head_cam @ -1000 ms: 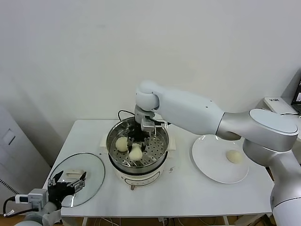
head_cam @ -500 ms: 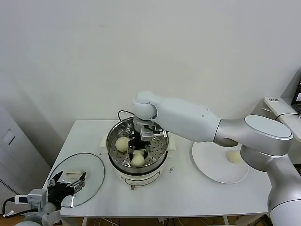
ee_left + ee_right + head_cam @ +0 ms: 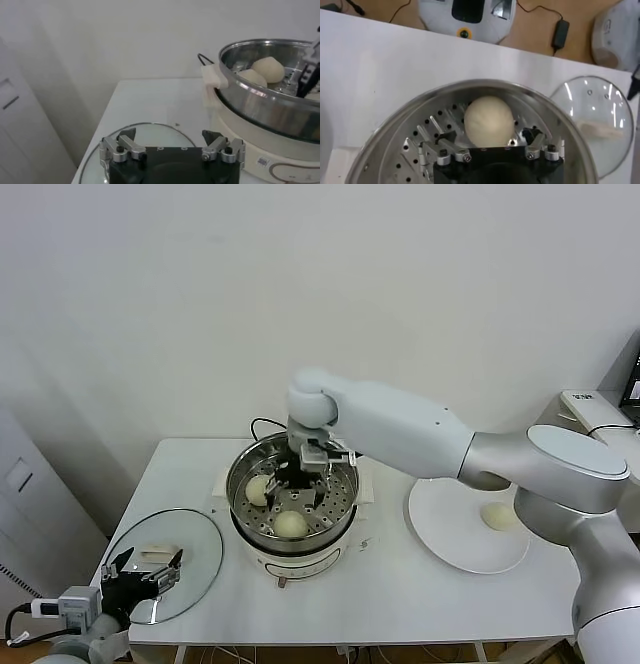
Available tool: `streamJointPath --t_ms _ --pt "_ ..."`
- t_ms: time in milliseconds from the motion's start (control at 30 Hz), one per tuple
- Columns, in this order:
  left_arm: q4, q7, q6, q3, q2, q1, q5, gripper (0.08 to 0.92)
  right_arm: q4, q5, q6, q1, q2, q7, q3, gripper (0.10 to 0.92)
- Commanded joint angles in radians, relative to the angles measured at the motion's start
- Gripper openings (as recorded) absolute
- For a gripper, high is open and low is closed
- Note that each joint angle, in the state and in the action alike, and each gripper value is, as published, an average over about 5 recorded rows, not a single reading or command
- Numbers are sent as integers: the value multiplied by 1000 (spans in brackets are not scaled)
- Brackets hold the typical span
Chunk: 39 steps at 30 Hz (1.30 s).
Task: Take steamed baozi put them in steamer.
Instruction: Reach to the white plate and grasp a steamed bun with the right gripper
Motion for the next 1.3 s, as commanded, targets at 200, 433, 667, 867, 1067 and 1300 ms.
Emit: streamJointPath --t_ms 200,433,667,867,1067,1300 --pt "0 0 1 2 -3 0 1 823 -145 140 -261 130 -198 -28 24 823" --pt "0 0 0 0 -1 2 1 823 -241 159 -348 127 -372 -58 0 823" --pt "0 0 1 -4 -2 -2 1 823 -319 111 -335 48 -466 -91 30 823" --pt "0 0 2 -5 -2 -3 1 823 -409 -33 -270 -75 -487 -97 150 823" --pt "0 -1 3 -9 -2 -3 1 823 -450 -148 -257 -192 -500 -53 258 823" --pt "0 -1 2 -11 -2 -3 1 823 -492 -248 -249 -266 -489 20 351 823"
